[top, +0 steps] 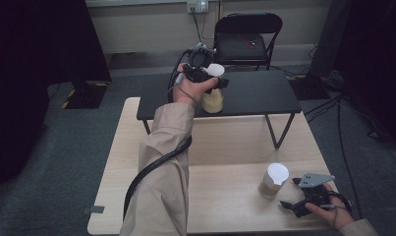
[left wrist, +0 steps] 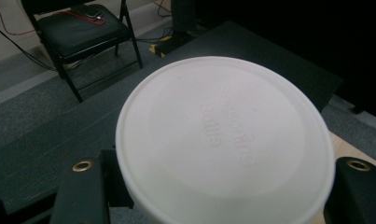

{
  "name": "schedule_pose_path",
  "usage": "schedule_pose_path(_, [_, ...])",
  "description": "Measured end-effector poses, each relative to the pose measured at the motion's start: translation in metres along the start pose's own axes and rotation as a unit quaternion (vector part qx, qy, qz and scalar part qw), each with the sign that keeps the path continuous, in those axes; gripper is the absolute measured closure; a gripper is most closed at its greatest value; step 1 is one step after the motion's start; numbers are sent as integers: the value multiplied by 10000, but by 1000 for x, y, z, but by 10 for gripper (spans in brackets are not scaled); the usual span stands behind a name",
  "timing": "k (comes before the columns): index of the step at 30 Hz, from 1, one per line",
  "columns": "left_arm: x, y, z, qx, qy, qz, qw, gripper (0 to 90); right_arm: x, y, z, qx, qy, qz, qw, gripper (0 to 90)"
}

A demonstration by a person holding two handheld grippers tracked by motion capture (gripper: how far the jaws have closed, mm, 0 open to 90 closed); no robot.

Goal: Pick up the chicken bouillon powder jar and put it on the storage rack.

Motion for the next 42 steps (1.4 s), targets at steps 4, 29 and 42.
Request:
schedule_pose_path(4, [0, -1, 3, -23, -42, 24, 10000, 336, 0, 0, 0, 0, 1, 0, 10000, 0])
schedule_pose_path(29, [14, -6, 4, -246, -271, 20, 9993, 242, 0, 0, 0, 0, 2, 0, 10000, 0])
schedule_pose_path(42, [29, -12, -6, -307, -354, -188, 9987, 37, 0, 0, 0, 2, -1, 5, 10000, 0])
Point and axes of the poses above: each handheld gripper's, and its own axes: z roughly forward along the jaws, x roughly out of its underside, y roughly to its left, the point moved 5 cm from there along z, roughly forward along the jaws, and after that the axes turned 4 degrees about x, right-handed, at the moved point
